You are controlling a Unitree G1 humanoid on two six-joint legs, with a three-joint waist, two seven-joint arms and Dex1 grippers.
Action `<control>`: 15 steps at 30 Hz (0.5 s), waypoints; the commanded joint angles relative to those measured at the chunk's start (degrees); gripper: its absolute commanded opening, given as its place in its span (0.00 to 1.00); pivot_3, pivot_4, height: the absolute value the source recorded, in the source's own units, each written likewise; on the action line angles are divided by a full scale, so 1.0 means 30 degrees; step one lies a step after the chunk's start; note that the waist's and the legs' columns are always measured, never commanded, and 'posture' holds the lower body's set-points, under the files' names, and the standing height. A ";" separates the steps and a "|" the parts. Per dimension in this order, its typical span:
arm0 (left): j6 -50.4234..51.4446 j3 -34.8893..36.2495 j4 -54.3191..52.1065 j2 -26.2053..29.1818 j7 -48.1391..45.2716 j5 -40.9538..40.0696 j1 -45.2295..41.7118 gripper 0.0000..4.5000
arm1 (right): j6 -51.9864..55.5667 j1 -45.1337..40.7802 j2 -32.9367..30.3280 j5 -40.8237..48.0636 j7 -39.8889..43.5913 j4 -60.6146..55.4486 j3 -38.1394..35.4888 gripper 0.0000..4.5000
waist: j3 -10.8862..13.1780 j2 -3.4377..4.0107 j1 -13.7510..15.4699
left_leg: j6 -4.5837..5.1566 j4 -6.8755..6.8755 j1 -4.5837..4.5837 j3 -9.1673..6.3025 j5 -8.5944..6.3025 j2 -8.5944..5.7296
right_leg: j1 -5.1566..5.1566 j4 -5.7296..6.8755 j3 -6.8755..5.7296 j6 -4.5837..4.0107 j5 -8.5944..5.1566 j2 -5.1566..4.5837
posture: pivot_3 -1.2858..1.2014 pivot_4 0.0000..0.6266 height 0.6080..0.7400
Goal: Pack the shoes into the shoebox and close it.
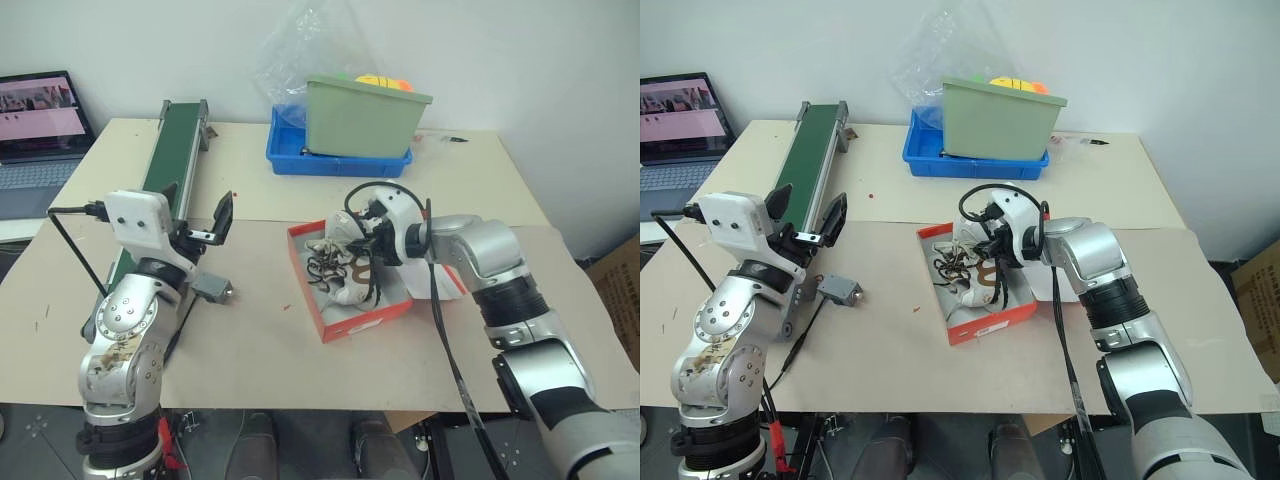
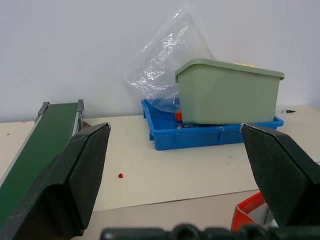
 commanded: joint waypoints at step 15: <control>-0.0634 -0.0230 -0.0240 -0.0436 -0.0010 0.0404 0.0184 1.00 | 0.2445 -0.0949 -0.2760 0.0916 0.3403 -0.4891 0.1455 0.08 | 0.0001 0.0001 -0.0050 | 0.0000 -0.0001 0.0000 0.0001 0.0000 0.0002 | -0.0019 0.0002 0.0005 -0.0001 -0.0001 0.0003 | 0.52 0.24 1.00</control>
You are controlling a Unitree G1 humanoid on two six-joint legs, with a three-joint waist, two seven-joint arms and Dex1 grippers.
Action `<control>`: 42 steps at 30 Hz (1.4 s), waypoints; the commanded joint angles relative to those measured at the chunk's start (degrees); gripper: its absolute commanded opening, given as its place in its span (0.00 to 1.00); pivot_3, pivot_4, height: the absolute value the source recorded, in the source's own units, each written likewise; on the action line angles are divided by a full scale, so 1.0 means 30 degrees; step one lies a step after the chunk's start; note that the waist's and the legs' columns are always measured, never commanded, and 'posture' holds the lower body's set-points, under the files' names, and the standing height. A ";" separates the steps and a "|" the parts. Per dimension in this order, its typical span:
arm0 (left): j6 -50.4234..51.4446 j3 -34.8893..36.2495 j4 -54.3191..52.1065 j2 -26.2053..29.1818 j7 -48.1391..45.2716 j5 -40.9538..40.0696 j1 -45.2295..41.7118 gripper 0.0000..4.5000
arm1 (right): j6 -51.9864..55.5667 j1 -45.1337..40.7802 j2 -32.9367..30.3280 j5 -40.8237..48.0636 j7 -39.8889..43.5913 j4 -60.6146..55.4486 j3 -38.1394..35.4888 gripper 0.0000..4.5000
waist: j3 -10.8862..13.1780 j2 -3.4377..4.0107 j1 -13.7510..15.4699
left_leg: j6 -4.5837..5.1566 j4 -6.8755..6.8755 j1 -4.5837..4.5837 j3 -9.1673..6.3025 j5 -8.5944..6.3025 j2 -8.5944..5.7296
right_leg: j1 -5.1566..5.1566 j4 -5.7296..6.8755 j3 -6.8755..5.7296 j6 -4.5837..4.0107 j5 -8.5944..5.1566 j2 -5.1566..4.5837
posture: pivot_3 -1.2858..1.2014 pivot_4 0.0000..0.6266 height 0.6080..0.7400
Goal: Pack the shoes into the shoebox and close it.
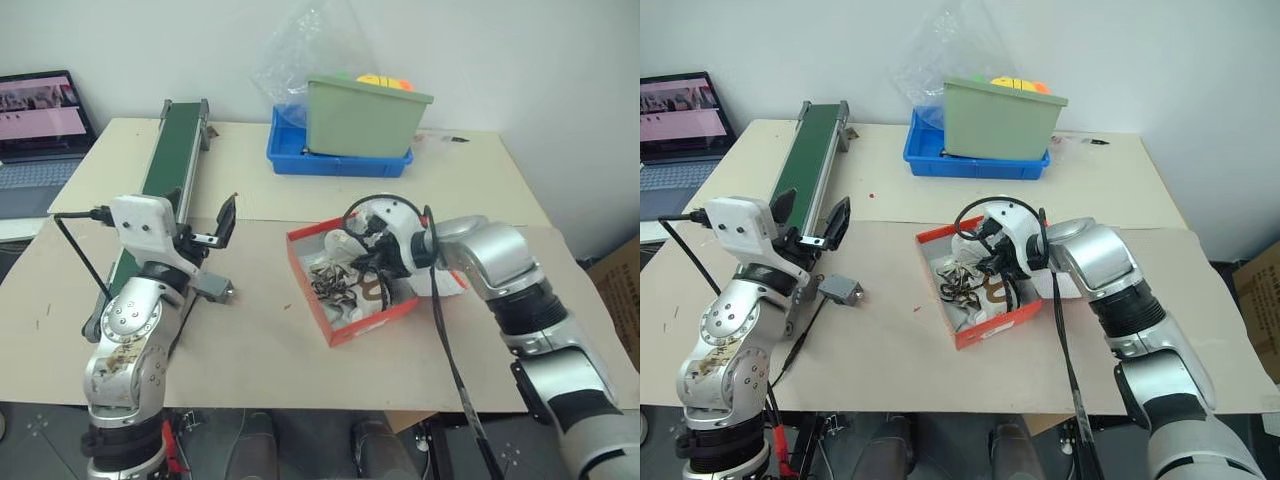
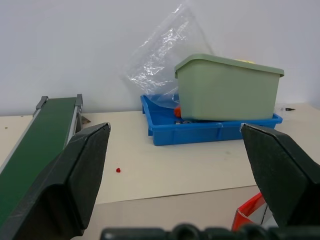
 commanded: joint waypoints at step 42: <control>-0.0717 -0.0339 0.0205 0.0007 -0.0150 0.0766 -0.1039 1.00 | -0.7753 -0.0234 0.3147 -0.7273 -0.0490 0.4989 0.3717 0.97 | -0.0088 -0.0110 -0.0629 | -0.0163 0.0027 0.0379 0.0001 -0.0068 0.0009 | 0.0310 0.0018 0.0027 0.0001 -0.0060 0.0011 | 0.52 0.24 1.00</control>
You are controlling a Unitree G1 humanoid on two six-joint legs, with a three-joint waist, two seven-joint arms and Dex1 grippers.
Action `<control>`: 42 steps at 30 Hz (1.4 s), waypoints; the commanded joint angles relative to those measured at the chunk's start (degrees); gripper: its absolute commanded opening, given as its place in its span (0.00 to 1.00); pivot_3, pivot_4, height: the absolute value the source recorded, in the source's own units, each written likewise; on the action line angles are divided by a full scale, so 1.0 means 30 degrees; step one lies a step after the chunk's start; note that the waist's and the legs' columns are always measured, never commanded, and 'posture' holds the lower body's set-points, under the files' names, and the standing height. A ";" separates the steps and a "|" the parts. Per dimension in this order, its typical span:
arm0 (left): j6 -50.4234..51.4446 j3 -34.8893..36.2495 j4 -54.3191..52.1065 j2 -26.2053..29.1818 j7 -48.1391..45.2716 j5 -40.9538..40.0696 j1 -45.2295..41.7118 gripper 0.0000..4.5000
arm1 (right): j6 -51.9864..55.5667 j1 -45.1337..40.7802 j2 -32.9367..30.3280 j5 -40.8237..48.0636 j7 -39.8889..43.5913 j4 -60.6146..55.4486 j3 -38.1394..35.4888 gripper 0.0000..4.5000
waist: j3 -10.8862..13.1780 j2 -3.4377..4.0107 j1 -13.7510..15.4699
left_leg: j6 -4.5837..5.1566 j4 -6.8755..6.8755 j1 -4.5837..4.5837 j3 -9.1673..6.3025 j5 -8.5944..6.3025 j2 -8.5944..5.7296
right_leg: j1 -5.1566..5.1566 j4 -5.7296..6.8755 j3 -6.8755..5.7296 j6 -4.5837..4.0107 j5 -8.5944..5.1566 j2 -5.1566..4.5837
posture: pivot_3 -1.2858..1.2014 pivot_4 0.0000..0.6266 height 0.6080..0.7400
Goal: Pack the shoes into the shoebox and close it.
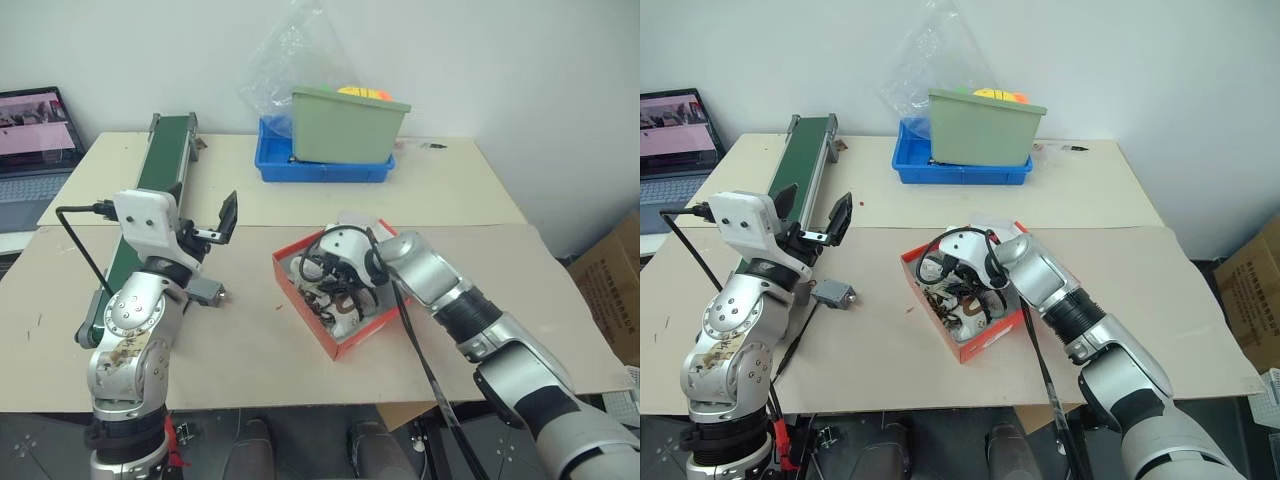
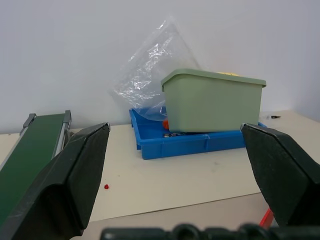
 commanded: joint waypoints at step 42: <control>-0.1086 -0.0267 0.0790 0.0135 -0.0460 0.0268 -0.1211 1.00 | 0.2900 -0.1050 -0.0750 0.3001 0.0822 -0.2742 -0.2814 0.01 | 0.0013 0.0011 0.0413 | 0.0164 -0.0043 -0.0360 -0.0002 0.0052 -0.0007 | -0.0306 -0.0060 -0.0006 -0.0009 0.0073 0.0002 | 0.52 0.24 1.00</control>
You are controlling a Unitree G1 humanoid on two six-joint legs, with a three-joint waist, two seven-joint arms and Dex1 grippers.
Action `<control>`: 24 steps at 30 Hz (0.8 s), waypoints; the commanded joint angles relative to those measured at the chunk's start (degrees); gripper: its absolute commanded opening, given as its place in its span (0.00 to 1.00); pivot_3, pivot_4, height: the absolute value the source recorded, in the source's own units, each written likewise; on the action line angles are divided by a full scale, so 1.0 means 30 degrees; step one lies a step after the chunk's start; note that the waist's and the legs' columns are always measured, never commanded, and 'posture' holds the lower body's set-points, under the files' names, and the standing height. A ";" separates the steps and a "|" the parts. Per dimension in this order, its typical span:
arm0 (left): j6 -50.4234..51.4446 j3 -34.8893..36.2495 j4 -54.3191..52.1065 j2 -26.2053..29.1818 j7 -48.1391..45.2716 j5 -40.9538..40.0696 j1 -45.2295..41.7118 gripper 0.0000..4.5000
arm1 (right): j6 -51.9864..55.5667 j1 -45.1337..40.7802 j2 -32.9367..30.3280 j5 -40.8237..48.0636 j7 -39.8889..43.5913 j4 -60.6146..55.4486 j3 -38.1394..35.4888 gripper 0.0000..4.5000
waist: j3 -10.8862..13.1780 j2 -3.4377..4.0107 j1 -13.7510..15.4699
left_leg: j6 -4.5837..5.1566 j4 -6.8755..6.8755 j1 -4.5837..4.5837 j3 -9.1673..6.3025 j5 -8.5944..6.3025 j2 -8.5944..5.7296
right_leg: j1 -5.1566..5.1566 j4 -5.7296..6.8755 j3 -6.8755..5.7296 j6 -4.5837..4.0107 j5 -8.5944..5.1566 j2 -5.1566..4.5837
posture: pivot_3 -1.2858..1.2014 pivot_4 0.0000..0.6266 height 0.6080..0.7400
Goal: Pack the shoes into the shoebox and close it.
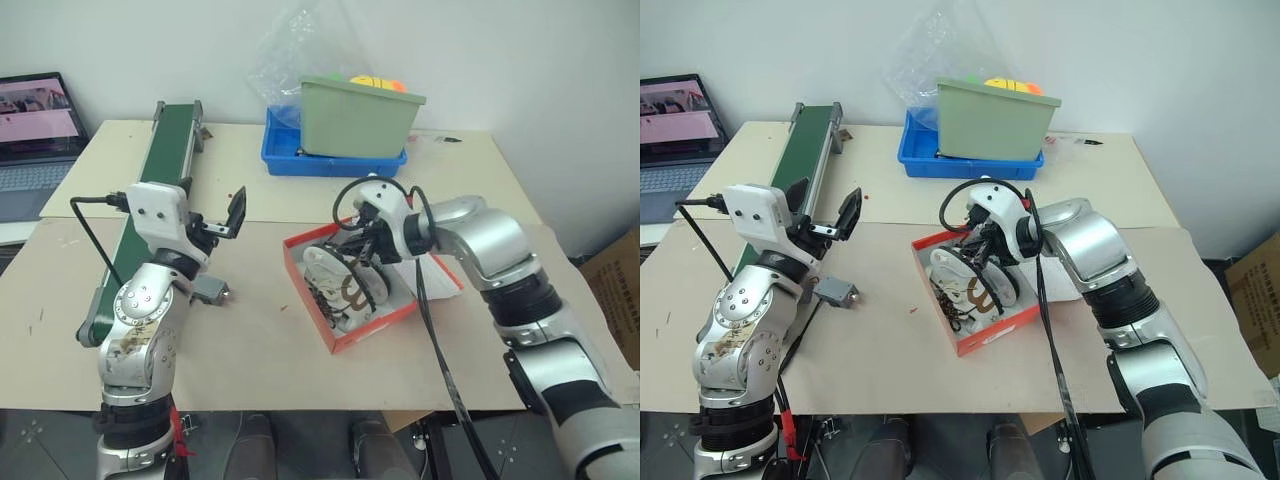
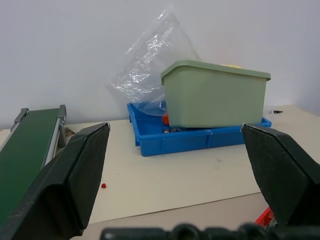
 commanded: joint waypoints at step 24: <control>-0.0524 -0.0136 -0.0138 0.0045 -0.0015 0.0123 -0.0784 1.00 | 0.1163 -0.1163 -0.0783 0.0971 0.1923 -0.1063 -0.2545 0.01 | 0.0006 0.0010 0.0489 | -0.0002 -0.0002 0.0001 -0.0006 0.0001 -0.0003 | 0.0000 0.0024 -0.0013 -0.0003 -0.0001 -0.0001 | 0.52 0.24 1.00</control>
